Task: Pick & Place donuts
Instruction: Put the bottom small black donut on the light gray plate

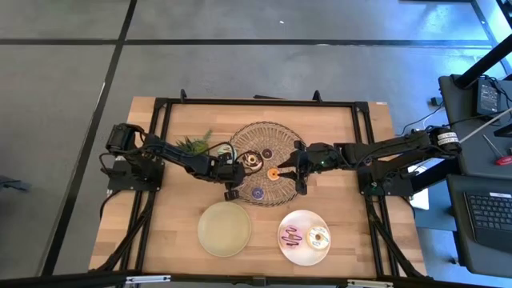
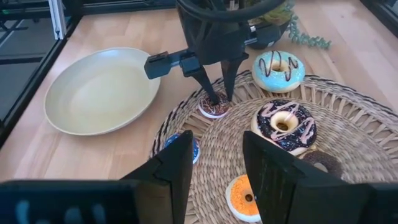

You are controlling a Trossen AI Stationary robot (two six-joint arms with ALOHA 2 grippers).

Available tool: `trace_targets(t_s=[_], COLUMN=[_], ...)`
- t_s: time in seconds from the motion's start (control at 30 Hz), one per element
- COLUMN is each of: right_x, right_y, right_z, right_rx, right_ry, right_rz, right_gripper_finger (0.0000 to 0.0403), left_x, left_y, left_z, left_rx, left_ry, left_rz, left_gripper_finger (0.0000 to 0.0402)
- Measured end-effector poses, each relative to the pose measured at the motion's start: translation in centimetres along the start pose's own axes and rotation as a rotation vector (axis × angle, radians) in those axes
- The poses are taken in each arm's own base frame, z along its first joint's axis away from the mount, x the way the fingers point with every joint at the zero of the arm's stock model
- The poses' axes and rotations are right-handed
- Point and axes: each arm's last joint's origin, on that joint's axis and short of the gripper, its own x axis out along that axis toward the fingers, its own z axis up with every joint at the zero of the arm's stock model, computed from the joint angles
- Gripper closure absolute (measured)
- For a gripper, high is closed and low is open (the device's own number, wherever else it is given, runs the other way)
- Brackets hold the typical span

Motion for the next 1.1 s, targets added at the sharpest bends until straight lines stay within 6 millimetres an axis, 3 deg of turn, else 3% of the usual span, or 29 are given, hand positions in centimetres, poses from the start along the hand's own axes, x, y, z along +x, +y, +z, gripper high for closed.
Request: trace_targets(t_s=[0.3, 0.47, 0.73, 0.87, 1.1], right_x=[0.0, 0.0, 0.0, 0.0, 0.0], right_y=[0.0, 0.0, 0.0, 0.0, 0.0], right_z=[-0.1, -0.1, -0.1, -0.2, -0.2], right_rx=[-0.003, -0.002, -0.001, 0.005, 0.006], right_ry=[0.006, 0.015, 0.015, 0.016, 0.023], right_rz=[-0.001, -0.002, -0.002, -0.002, -0.003], right_gripper_finger=[0.026, 0.026, 0.026, 0.026, 0.026], left_x=[0.0, -0.3, -5.1, -7.2, -8.8], left_y=[0.0, -0.1, -0.1, -1.9, -7.5], left_z=[0.0, 0.4, 3.5, 3.1, 0.3], left_rx=[0.031, 0.032, -0.008, -0.028, -0.037], left_ry=[0.001, 0.002, -0.021, -0.017, 0.002], left_rz=[-0.004, -0.003, -0.072, -0.232, -0.259], left_gripper_finger=[0.0386, 0.0392, 0.0395, 0.0395, 0.0394])
